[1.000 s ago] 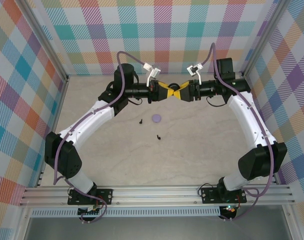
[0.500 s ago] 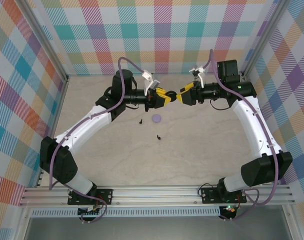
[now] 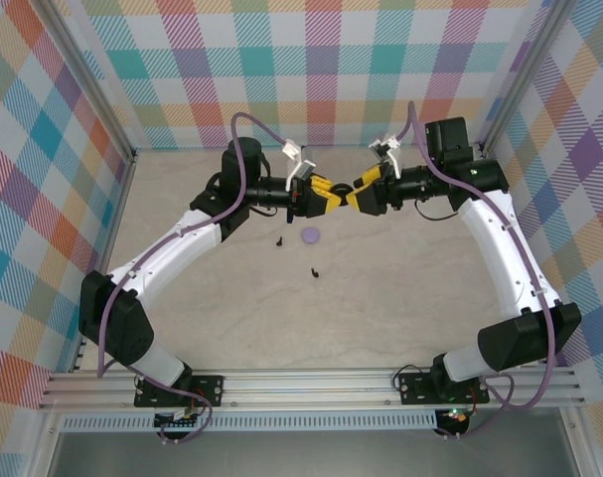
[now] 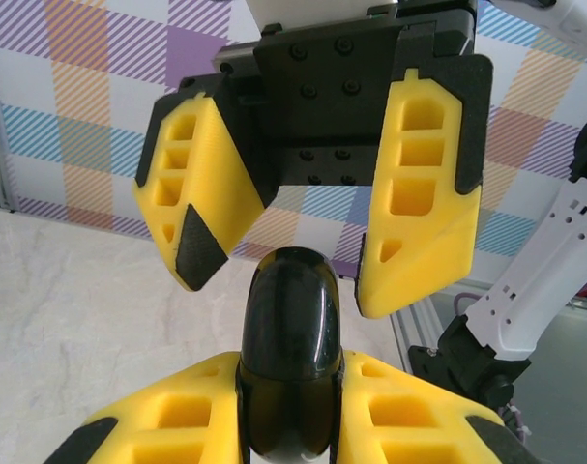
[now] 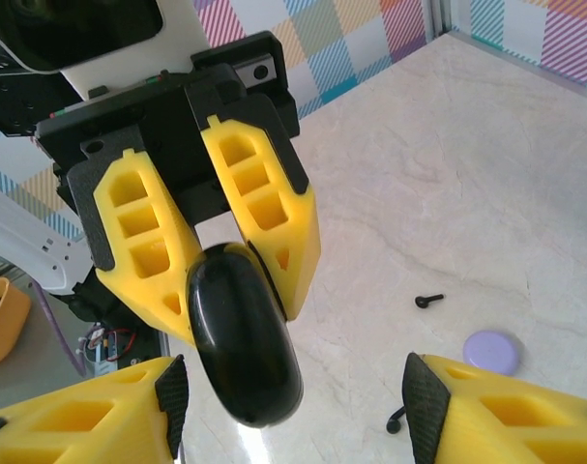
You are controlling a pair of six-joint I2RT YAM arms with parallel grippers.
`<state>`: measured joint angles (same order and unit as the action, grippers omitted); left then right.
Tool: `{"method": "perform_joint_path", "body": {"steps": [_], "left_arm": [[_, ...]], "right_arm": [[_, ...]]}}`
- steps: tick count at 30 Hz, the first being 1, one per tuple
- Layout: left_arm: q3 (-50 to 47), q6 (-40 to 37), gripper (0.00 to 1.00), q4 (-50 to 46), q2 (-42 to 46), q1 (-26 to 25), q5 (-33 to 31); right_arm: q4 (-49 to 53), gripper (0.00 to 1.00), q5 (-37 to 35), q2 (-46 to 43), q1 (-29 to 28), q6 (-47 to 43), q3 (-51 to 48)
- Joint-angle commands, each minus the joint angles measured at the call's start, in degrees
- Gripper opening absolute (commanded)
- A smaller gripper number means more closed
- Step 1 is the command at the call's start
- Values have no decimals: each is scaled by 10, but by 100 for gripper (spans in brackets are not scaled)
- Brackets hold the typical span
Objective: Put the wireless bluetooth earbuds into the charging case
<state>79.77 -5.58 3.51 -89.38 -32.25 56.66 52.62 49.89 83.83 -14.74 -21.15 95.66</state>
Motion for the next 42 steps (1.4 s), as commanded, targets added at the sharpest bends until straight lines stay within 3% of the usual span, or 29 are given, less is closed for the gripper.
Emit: {"method": "perform_joint_path", "body": {"steps": [1, 11, 30, 42], "left_arm": [[8, 2, 3, 25, 5, -7, 27], [13, 5, 3, 24, 2, -7, 39], [13, -27, 3, -5, 5, -9, 56], [-2, -33, 2, -5, 0, -9, 41]], "right_arm": [[13, 62, 2, 7, -5, -20, 22], [13, 63, -22, 11, -9, -20, 23], [-52, 62, -166, 6, -9, 53, 20], [-63, 64, -169, -15, -9, 72, 16]]}}
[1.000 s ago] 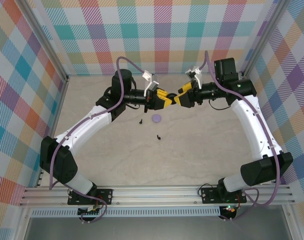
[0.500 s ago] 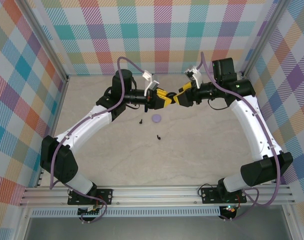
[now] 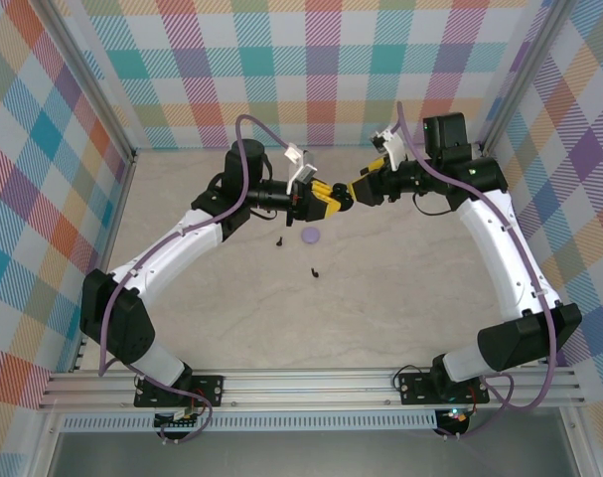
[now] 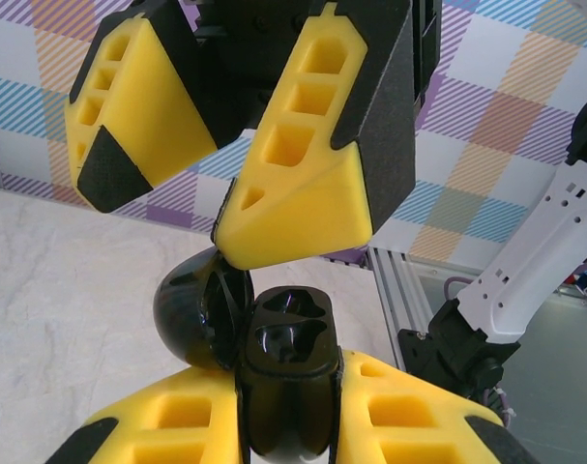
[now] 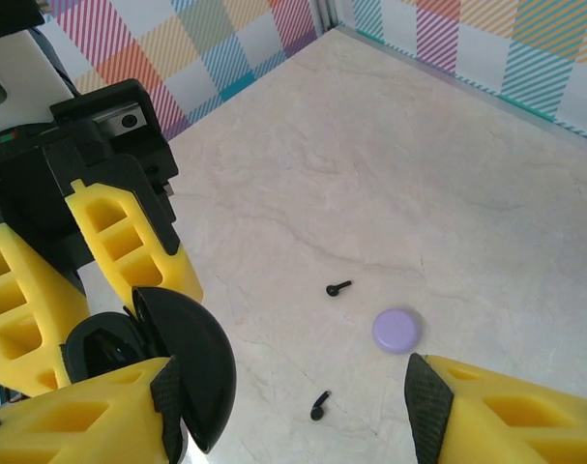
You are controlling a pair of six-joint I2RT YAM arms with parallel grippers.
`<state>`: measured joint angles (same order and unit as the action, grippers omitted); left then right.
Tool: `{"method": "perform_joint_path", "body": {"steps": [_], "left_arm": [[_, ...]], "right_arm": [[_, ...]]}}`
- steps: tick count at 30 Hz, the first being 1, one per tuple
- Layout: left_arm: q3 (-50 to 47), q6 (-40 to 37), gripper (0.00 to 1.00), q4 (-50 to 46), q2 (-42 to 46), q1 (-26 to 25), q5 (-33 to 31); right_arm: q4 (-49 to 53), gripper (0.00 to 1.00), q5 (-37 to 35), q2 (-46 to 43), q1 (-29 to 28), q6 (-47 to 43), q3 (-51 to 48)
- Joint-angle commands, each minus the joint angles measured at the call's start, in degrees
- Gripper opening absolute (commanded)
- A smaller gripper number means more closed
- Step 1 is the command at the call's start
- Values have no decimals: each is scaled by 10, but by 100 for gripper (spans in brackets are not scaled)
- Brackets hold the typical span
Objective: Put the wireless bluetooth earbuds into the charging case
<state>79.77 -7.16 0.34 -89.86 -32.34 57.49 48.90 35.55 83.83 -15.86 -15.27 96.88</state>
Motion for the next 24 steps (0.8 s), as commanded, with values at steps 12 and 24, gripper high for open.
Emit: {"method": "perform_joint_path", "body": {"steps": [12, 24], "left_arm": [[-103, 85, 1, 205, 21, 29, 5], [-144, 93, 1, 230, 51, 40, -11]], "right_arm": [[-20, 66, -174, -29, 4, 125, -52], [-23, 65, -184, -8, 8, 208, -128]]}}
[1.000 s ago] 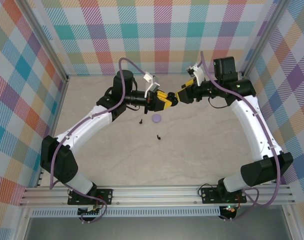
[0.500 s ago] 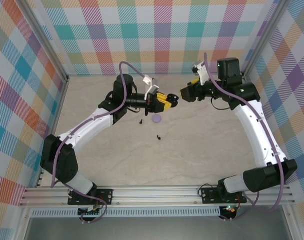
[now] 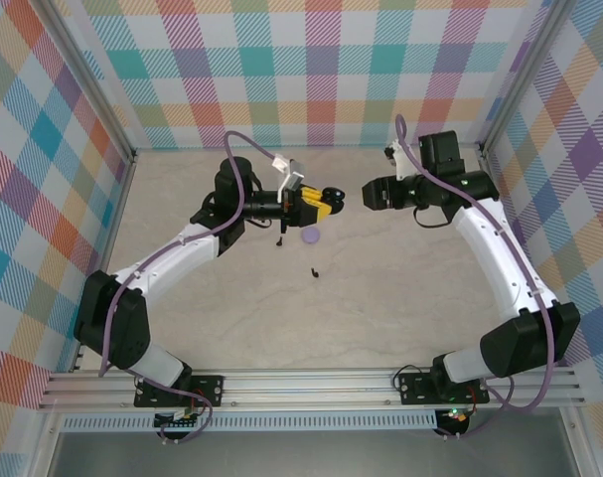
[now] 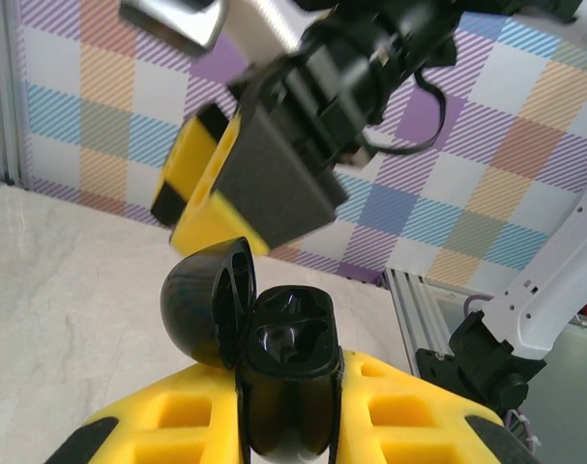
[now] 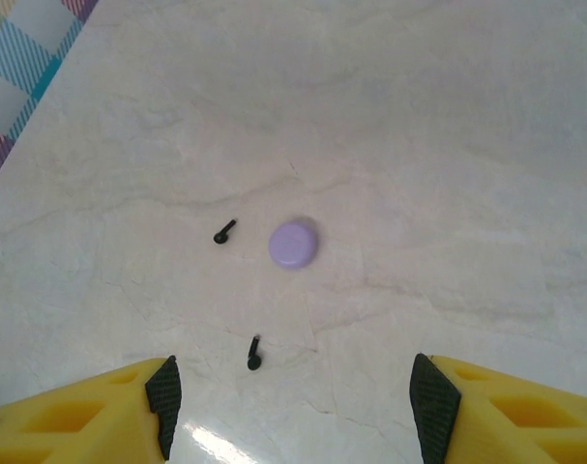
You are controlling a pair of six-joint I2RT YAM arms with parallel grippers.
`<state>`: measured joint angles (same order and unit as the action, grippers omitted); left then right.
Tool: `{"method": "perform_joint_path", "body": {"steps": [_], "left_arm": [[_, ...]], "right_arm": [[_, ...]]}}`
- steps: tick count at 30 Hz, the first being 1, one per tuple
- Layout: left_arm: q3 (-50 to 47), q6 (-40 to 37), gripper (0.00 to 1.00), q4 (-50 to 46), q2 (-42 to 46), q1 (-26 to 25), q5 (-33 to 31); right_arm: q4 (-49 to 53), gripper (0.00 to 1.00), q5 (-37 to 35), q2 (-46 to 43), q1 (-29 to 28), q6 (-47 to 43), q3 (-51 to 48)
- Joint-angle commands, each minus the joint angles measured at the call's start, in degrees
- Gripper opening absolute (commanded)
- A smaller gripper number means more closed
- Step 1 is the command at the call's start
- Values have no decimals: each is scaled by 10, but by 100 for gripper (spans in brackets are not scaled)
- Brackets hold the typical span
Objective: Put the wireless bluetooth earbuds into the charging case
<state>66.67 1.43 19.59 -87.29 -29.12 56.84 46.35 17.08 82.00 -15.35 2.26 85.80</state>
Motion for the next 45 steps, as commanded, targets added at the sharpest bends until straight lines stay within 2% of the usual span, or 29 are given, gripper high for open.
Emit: {"method": "perform_joint_path", "body": {"steps": [1, 6, 12, 23, 36, 45], "left_arm": [[-18, 12, 1, 45, 27, 12, -6], [-54, 32, 1, 76, 40, 27, -6], [-88, 45, 1, 97, 64, 38, -13], [-115, 39, 1, 76, 115, 43, -34], [-117, 35, 1, 54, 139, 46, -41], [-111, 35, 1, 49, 140, 47, -40]], "right_arm": [[-1, 65, 5, 15, 3, 41, -27], [-8, 62, 51, 47, -4, 48, -75], [-14, 61, 41, 93, -34, 45, -99], [-28, 46, 28, 209, -114, 69, -71], [-61, 45, 22, 308, -180, 109, -50], [-23, 44, -33, 354, -215, 111, -10]]}}
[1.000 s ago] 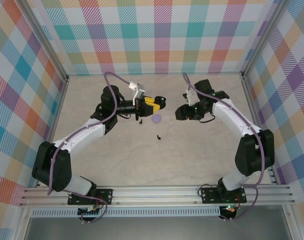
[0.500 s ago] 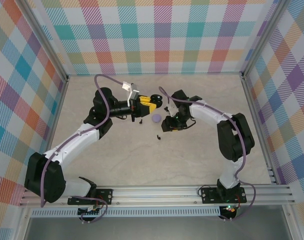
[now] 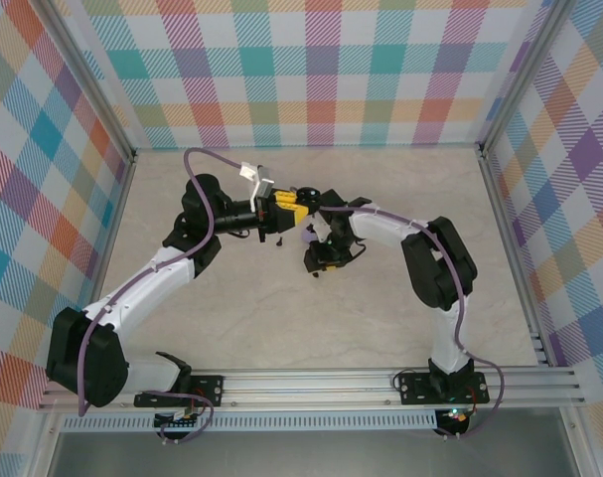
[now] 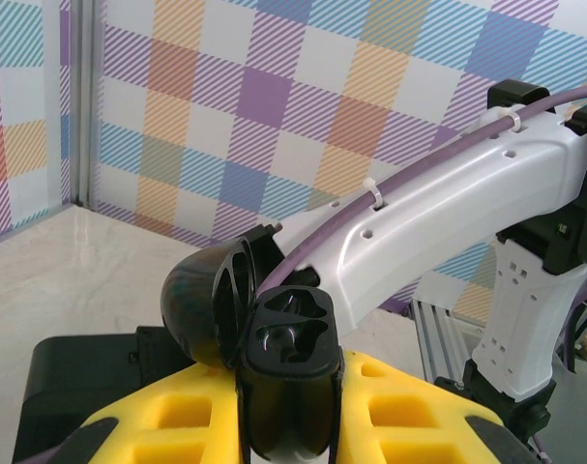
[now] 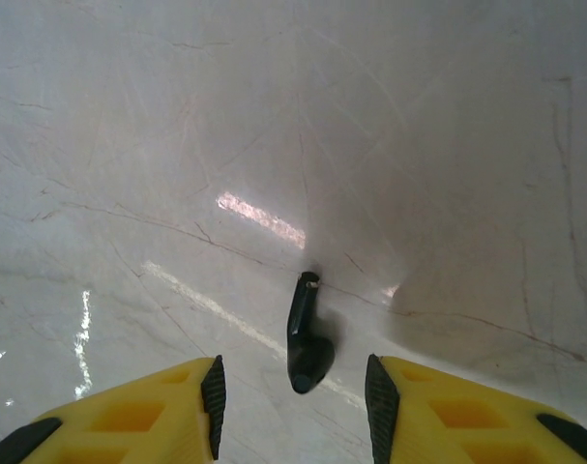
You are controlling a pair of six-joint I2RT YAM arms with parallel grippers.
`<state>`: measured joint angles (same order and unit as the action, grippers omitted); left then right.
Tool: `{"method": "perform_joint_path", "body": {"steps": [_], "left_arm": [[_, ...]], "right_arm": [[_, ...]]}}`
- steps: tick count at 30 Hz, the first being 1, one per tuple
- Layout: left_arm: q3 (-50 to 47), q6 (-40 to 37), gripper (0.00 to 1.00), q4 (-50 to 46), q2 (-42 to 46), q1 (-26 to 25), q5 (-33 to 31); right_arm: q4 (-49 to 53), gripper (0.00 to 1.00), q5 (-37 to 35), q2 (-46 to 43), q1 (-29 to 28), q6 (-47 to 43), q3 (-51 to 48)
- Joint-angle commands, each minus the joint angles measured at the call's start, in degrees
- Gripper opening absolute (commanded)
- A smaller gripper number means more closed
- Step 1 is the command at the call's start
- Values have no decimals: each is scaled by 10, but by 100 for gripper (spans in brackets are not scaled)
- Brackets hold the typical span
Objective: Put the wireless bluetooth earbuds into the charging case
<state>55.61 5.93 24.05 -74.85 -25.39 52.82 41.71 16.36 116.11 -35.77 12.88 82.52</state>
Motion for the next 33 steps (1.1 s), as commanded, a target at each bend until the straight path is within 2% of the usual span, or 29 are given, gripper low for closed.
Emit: {"method": "perform_joint_path", "body": {"steps": [1, 10, 21, 33], "left_arm": [[0, -10, 1, 5, 16, 9, 0], [6, -11, 1, -1, 13, 10, -1], [12, -12, 1, -8, 9, 11, 0], [18, -14, 1, -14, 5, 10, 1]], "right_arm": [[30, 44, -37, 18, -14, 5, 29], [77, 37, -102, 55, -34, 1, 64], [102, 25, -185, 43, -32, -13, 50], [108, 25, -218, 3, 10, -45, 10]]}}
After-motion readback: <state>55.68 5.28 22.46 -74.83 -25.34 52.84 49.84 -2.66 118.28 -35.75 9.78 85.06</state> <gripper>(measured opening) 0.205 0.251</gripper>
